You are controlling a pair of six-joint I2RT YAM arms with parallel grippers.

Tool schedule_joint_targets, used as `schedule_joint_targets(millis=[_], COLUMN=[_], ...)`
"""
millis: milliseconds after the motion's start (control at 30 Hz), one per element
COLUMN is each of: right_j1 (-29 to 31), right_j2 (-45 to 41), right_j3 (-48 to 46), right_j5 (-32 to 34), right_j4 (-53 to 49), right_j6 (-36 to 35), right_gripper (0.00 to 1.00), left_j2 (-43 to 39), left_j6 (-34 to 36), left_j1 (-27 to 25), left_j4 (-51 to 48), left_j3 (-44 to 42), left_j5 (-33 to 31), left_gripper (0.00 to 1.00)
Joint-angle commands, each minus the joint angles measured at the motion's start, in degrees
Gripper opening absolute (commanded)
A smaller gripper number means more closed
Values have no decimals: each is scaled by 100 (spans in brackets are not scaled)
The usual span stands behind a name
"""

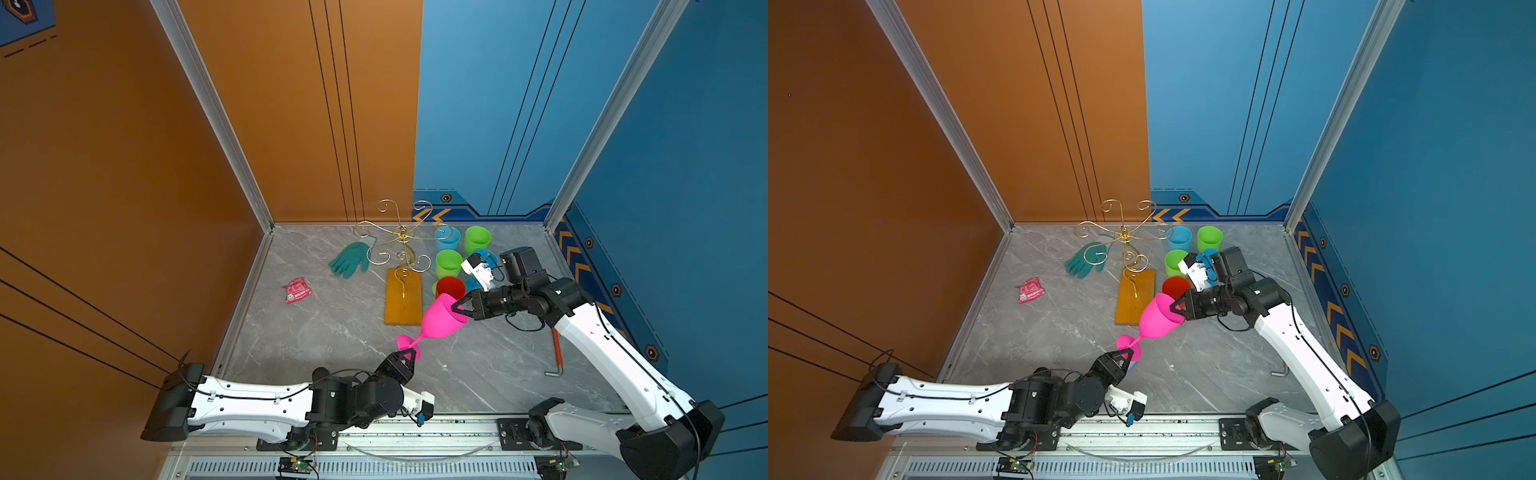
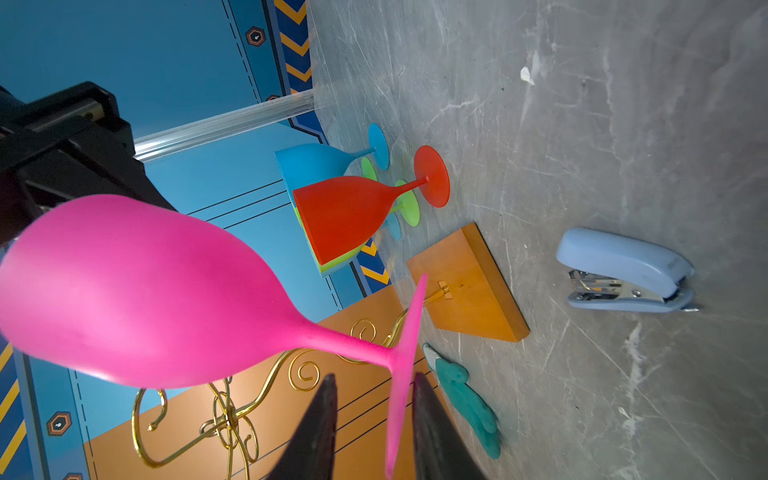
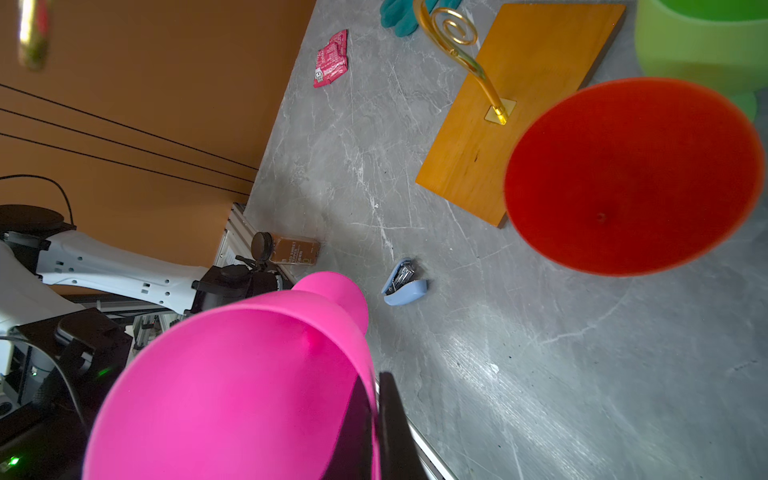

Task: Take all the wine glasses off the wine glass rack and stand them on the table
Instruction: 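Grasp the pink glass bowl with the right gripper while the left holds its foot, then open the left gripper to release the pink glass foot and draw back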

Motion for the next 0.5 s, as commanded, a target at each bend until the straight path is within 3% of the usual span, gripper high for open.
schedule_joint_targets(millis=[0,233,467], right_j1=[23,36,34], right_j2=[-86,-192,-227], right_j3=[233,345,354], right_j5=[367,1208,1739], right_j4=[-253,-705,-920], right_j6=[-183,-500,-670], right_gripper=[0,0,0], left_j2=[-42,-43,-4], left_j6=[-391,-1784,-2904], left_j1=[-12,26,181], left_j4=[99,-203,-65], left_j3=[-17,280,393], left_j5=[103,92,-313], left_gripper=[41,63,85])
